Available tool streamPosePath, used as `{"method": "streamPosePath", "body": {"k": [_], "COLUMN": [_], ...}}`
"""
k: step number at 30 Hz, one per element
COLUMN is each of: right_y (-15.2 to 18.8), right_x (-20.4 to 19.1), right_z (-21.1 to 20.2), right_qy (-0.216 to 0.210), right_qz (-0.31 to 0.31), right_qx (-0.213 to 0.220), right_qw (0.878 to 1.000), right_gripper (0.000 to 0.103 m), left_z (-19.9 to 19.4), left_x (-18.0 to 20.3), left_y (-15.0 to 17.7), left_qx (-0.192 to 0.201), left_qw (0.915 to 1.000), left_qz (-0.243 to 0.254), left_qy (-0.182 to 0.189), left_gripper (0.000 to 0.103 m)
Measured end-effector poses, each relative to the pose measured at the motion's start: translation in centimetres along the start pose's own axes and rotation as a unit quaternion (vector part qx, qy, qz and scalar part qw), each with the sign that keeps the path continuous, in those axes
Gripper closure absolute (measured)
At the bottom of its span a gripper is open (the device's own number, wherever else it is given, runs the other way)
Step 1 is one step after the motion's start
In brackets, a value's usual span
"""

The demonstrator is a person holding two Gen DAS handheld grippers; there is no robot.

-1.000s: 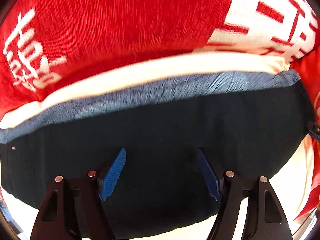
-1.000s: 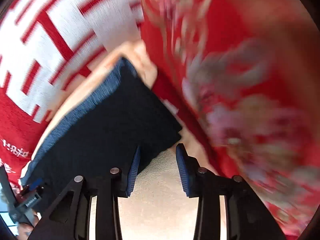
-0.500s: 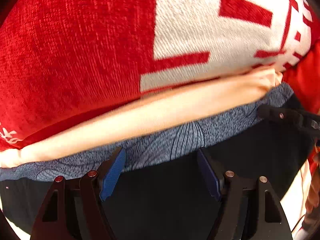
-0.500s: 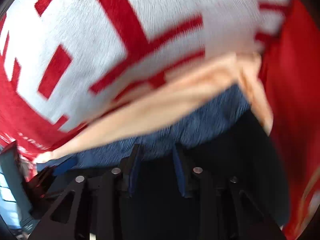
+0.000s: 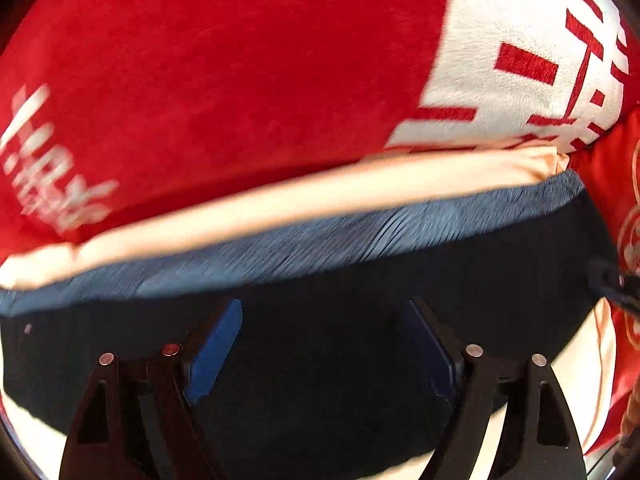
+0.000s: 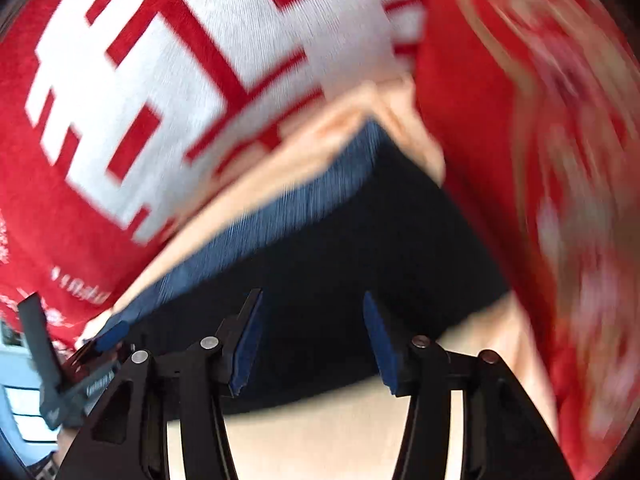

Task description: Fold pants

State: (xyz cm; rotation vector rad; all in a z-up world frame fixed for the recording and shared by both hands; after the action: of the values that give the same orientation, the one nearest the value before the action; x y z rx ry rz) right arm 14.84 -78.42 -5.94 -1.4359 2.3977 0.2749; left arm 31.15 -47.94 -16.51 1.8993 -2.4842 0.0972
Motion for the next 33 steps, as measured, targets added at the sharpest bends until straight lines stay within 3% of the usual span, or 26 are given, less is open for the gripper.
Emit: {"method": "streamPosePath", "body": {"k": [4,8,12,18,21,26,30,33], "right_y": [5.0,9.8,13.6,18.4,20.7,22.5,22.8,23.0], "right_x": [-0.4,-2.9,-7.7,-15.6,-19.9,-25.8,-27.8,-28.7], "right_z": [1.6,3.0,5.5,9.4,11.7,15.1,17.2,18.7], "right_qy": [-0.056,-0.083,-0.099,-0.136,-0.159,-0.187,-0.206,-0.214], "right_qz": [0.019,0.006,-0.013,-0.041,-0.051,-0.073,-0.066,-0.063], "right_qx": [-0.049,-0.084,-0.114,-0.143,-0.156,-0.160,-0.158,-0.157], "right_qw": [0.997,0.993,0.988,0.979,0.974,0.966,0.963,0.962], "right_gripper": [0.048,0.048,0.048,0.048,0.048,0.048,0.048,0.048], "left_z": [-1.0,-1.4,-2.1,-3.2,-3.6,-2.6,-1.0,0.3], "left_x": [-3.5,-7.8,-11.5,-19.0,-23.1,-29.7,-34.3,-37.4], "left_y": [3.7,7.2,11.6,15.3,16.5,17.0,16.7,17.0], "left_qx": [-0.012,-0.026,-0.026,-0.025,-0.019,-0.004,0.000,-0.004], "left_qw": [0.9997,0.9984,0.9975,0.9962,0.9953,0.9942,0.9914,0.9905], "left_qz": [-0.020,-0.051,-0.065,-0.082,-0.092,-0.076,-0.074,-0.093], "left_qy": [-0.011,-0.004,-0.004,-0.014,-0.023,-0.076,-0.108,-0.101], "left_gripper": [0.019,0.019,0.019,0.019,0.019,0.019,0.019,0.019]}}
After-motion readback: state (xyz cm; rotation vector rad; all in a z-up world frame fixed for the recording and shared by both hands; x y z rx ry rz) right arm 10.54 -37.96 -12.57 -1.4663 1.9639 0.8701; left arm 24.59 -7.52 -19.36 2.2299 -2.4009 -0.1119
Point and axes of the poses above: each gripper's, at about its wrist camera, not at the fingertips, and z roughly the way its jaws point, x to its right, y to its underside, the point moved 6 cm from there along z, roughly the way its jaws point, and after that the axes turned 12 degrees about -x, right-handed, at the moved point
